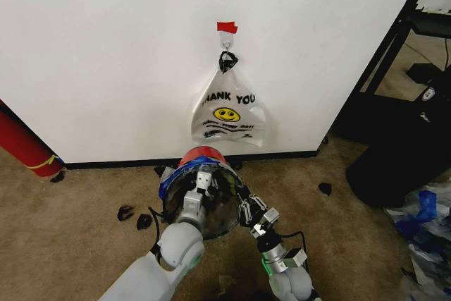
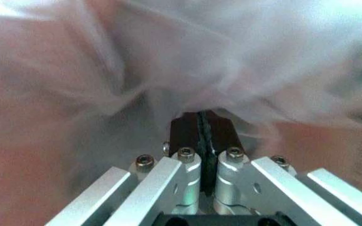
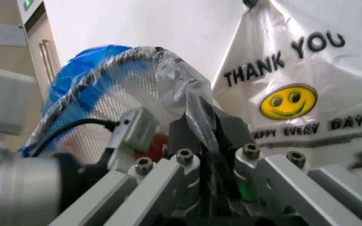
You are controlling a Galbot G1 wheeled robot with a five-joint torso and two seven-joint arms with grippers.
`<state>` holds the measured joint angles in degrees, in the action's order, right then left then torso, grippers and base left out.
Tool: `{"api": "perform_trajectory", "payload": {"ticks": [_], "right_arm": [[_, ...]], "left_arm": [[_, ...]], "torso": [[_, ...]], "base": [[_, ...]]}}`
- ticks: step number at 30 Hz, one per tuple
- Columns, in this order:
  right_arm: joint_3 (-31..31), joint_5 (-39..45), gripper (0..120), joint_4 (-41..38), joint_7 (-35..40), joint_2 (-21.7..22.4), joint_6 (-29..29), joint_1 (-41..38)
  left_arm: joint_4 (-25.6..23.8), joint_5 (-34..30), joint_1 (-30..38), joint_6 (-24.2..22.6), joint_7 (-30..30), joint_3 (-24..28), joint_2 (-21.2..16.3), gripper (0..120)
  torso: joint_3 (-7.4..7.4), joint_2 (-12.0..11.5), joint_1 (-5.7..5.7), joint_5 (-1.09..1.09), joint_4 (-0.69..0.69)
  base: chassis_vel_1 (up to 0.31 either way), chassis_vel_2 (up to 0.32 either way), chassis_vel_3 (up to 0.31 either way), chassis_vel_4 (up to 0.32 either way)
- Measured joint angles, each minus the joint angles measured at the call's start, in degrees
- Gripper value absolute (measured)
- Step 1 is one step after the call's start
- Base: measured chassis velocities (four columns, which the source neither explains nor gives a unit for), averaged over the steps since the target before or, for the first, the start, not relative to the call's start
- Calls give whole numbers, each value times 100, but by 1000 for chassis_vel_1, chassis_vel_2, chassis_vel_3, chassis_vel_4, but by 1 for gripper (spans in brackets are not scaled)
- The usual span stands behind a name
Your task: Pick up the garbage bag from the wall and place it over the trash bin.
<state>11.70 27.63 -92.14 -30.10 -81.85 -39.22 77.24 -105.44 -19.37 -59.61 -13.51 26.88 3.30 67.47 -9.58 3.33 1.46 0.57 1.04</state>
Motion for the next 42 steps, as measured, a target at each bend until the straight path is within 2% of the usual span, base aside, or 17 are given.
{"api": "perform_trajectory", "payload": {"ticks": [5, 11, 18, 23, 27, 32, 38, 42], "right_arm": [[-72, 49, 1, -41, -22, -2, 16, 98], [-146, 291, 1, -107, -395, 10, 100, 204], [-139, 322, 1, -103, -517, -20, 98, 213], [-61, 147, 1, 162, -378, -183, -44, 88], [-45, 88, 1, 257, -362, -260, -84, 50], [-53, 74, 1, 228, -438, -275, -83, 62], [-94, 236, 1, -44, -915, -229, 47, 204], [-94, 232, 1, -44, -925, -229, 44, 202]], "left_arm": [[249, 112, 80, 96, 16, -73, 78, 0], [517, 202, 169, 124, -41, -58, 114, 0], [501, 201, 142, 127, -143, -46, 73, 0], [105, 105, -13, 23, -341, 11, -33, 0], [-19, 85, -65, -35, -381, 59, -16, 0], [89, 96, -16, -39, -380, 61, 38, 0], [551, 204, 199, 58, -362, -28, 67, 0], [489, 205, 144, 75, -364, -44, 8, 0]], "torso": [[0, 0, 0, 0, 0], [0, 0, 0, 0, 0], [0, 0, 0, 0, 0], [0, 0, 0, -1, -1], [0, 0, 0, 2, 0], [0, 0, 0, 6, 0], [0, 0, 0, 6, 0], [0, 0, 0, 5, 0]], "base": [[0, 0, 0, 0], [0, 0, 0, 0], [0, 0, 0, 0], [0, 0, 0, 0], [0, 0, 0, 0], [0, 0, 0, 0], [0, 0, 0, 0], [0, 0, 0, 0]]}}
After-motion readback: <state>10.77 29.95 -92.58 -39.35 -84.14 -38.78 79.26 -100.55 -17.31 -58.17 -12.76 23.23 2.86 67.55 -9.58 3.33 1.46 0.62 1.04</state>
